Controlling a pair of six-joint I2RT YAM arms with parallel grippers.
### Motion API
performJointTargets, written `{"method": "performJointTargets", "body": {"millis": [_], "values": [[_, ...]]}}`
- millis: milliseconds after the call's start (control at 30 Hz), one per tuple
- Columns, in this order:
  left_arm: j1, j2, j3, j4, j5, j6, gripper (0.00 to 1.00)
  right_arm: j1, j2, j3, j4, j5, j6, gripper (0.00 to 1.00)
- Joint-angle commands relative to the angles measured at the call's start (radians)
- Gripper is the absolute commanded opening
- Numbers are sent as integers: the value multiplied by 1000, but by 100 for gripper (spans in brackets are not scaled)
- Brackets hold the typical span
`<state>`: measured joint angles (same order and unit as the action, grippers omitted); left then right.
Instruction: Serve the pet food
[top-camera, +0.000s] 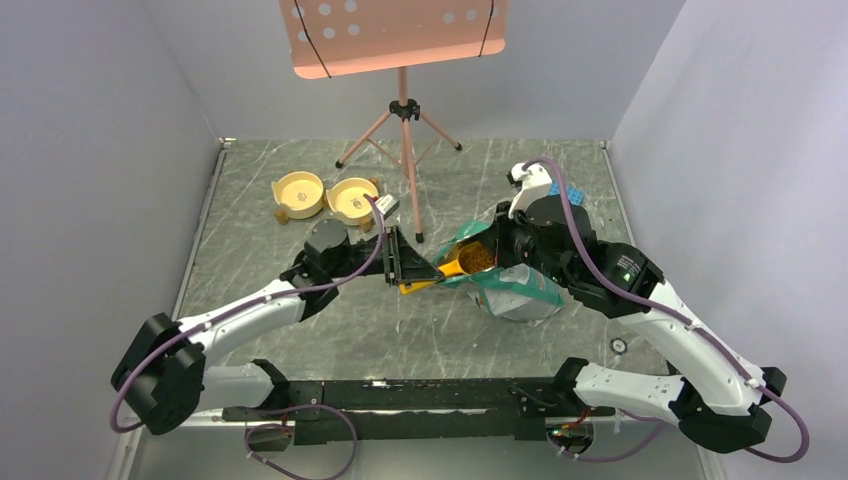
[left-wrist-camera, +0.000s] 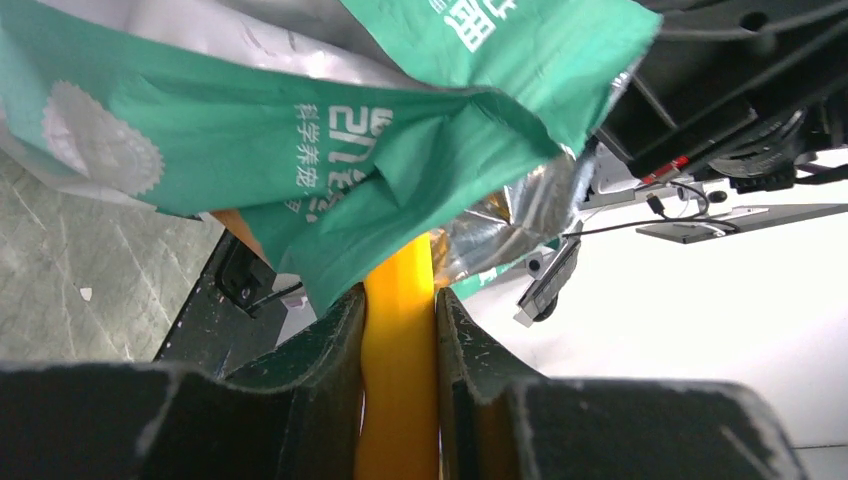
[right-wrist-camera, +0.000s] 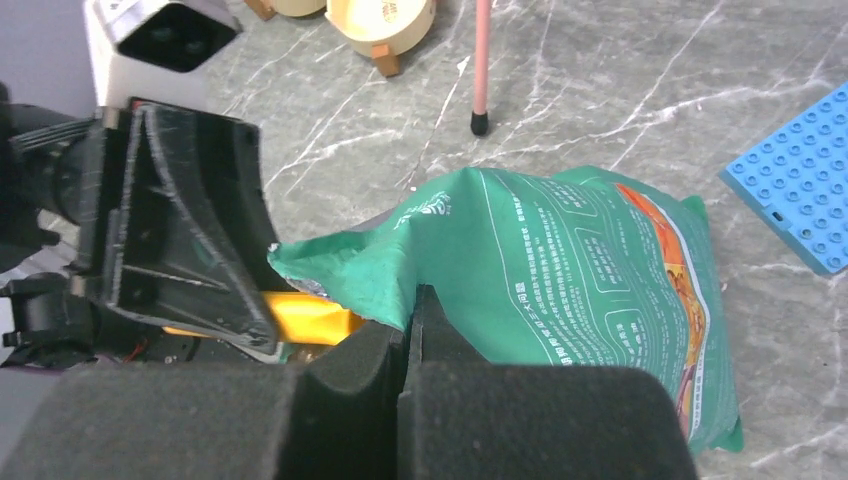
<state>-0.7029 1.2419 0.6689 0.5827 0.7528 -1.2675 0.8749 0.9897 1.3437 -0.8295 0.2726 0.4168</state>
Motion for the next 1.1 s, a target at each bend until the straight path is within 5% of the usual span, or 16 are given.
{"method": "performJointTargets", "body": {"millis": [0, 300, 533, 767, 1067], "values": [[44, -79, -31, -124, -48, 55, 0, -2, -42, 68, 125, 136, -48, 0], [82, -277, -34, -388, -68, 61, 0, -2, -23, 52, 93, 114, -89, 0], [109, -352, -95, -358, -54, 9, 0, -2, -34, 15, 109, 54, -111, 0], [124, -365, -179, -112, -19, -75, 0, -1, -88, -63, 131, 8, -174, 0], [138, -477, -143, -278, -2, -73, 0, -2, -88, -85, 111, 53, -197, 0]]}}
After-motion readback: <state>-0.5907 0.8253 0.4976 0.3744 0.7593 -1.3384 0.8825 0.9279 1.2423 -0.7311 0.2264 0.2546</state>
